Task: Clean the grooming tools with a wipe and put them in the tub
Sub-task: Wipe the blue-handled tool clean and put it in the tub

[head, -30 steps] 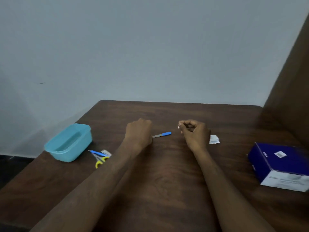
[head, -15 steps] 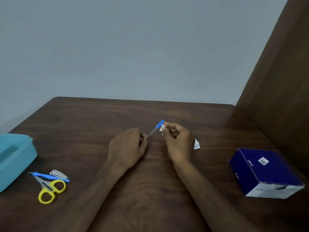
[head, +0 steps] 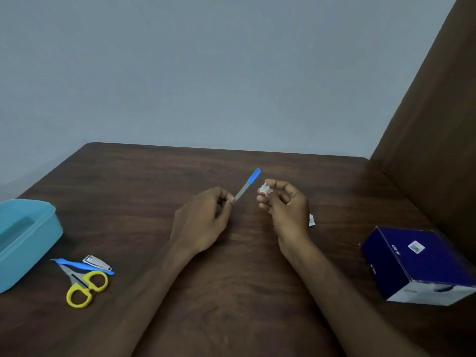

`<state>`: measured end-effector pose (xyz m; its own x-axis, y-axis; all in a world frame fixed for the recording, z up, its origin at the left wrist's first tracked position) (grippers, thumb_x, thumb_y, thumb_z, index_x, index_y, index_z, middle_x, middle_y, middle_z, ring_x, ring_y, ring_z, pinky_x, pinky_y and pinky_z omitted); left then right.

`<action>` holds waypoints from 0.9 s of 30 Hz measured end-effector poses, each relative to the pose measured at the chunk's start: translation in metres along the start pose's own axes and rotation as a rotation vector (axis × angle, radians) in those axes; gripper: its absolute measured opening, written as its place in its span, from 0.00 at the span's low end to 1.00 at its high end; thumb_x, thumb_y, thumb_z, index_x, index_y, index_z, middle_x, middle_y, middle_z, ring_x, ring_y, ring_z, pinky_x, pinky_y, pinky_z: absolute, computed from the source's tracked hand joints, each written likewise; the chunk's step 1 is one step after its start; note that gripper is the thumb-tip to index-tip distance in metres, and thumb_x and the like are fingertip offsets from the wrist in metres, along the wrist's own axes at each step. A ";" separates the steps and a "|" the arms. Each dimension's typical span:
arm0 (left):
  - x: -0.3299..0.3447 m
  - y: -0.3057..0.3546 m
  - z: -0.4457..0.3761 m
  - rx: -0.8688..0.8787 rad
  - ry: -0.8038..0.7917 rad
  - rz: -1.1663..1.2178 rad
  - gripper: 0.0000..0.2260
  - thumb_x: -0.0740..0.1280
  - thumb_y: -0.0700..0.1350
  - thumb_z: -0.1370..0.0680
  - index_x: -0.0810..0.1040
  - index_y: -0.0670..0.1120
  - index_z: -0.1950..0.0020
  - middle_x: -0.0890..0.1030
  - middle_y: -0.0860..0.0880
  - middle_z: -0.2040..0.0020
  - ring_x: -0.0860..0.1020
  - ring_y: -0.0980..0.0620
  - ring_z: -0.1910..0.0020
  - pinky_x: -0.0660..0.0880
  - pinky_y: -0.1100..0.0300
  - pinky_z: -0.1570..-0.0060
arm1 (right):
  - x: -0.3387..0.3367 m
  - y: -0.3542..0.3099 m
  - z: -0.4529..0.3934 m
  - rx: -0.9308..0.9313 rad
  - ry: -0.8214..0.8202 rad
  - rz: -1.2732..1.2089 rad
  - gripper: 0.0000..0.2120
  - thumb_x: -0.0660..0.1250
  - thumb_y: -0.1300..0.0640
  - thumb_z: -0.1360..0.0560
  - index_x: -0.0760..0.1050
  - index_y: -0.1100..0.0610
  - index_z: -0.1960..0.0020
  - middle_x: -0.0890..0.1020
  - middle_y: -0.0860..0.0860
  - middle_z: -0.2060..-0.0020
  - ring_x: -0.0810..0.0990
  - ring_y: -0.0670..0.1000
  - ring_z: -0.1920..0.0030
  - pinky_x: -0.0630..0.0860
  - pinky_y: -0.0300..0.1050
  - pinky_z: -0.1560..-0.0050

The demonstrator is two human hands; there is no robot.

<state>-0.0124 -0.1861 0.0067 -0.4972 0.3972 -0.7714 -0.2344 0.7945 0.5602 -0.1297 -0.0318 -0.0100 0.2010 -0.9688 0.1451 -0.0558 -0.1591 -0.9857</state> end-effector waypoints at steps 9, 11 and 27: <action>0.000 0.003 0.000 0.027 -0.026 0.058 0.05 0.65 0.57 0.16 0.80 0.61 0.47 0.80 0.64 0.62 0.79 0.62 0.60 0.70 0.59 0.62 | 0.001 -0.007 0.004 -0.005 -0.038 0.005 0.08 0.77 0.62 0.22 0.84 0.56 0.44 0.90 0.51 0.56 0.89 0.49 0.54 0.85 0.45 0.50; 0.000 0.004 0.000 0.037 -0.029 0.040 0.04 0.66 0.57 0.16 0.80 0.62 0.48 0.80 0.64 0.61 0.79 0.64 0.59 0.69 0.60 0.62 | 0.003 -0.007 0.005 -0.017 -0.050 0.021 0.08 0.77 0.61 0.22 0.84 0.54 0.44 0.90 0.49 0.57 0.90 0.49 0.53 0.86 0.45 0.49; 0.002 0.001 -0.002 0.038 -0.050 0.051 0.08 0.67 0.64 0.19 0.83 0.64 0.50 0.82 0.67 0.62 0.78 0.69 0.61 0.69 0.61 0.63 | 0.005 -0.005 -0.001 0.023 -0.082 -0.211 0.07 0.77 0.64 0.24 0.85 0.60 0.46 0.90 0.56 0.53 0.86 0.49 0.57 0.81 0.43 0.53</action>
<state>-0.0151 -0.1853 0.0059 -0.4655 0.4595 -0.7564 -0.1769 0.7891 0.5882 -0.1294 -0.0360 -0.0046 0.2844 -0.8956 0.3421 0.0180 -0.3518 -0.9359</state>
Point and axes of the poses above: each hand's wrist, its own z-axis away from the middle knuckle, its own x-axis out of the palm, y = z × x, the point moved 3 cm from there along -z, towards the middle knuckle
